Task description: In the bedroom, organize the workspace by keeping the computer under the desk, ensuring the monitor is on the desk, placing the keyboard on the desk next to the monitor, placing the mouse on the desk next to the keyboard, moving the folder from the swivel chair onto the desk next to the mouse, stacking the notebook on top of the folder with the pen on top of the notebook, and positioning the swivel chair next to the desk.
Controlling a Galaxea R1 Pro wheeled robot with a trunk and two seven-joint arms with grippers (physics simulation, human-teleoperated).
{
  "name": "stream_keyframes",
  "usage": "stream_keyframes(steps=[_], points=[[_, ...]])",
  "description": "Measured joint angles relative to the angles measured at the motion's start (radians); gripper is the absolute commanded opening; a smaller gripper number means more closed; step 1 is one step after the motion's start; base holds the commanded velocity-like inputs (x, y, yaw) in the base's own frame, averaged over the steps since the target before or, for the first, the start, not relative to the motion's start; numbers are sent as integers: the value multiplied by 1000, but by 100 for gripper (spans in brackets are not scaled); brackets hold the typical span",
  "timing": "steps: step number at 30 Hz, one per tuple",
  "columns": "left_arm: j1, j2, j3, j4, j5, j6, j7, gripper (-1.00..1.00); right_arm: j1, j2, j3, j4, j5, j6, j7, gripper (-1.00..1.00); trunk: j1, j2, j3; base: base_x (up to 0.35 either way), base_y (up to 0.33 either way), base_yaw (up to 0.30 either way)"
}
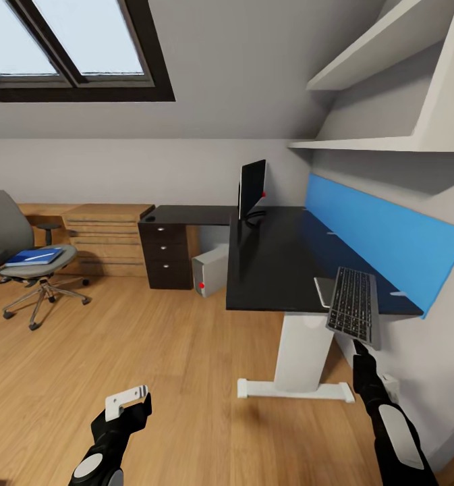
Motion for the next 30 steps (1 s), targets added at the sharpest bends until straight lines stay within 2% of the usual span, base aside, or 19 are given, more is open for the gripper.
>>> stream_keyframes(steps=[23,30], points=[[0,0,-1,14,0,-5,1,100,0,-6,0,0,0,-3,2,100,0,0,0,122,9,0],[0,-1,-2,14,1,-4,2,100,0,-28,-1,0,0,-4,1,100,0,0,0,141,0,0]])
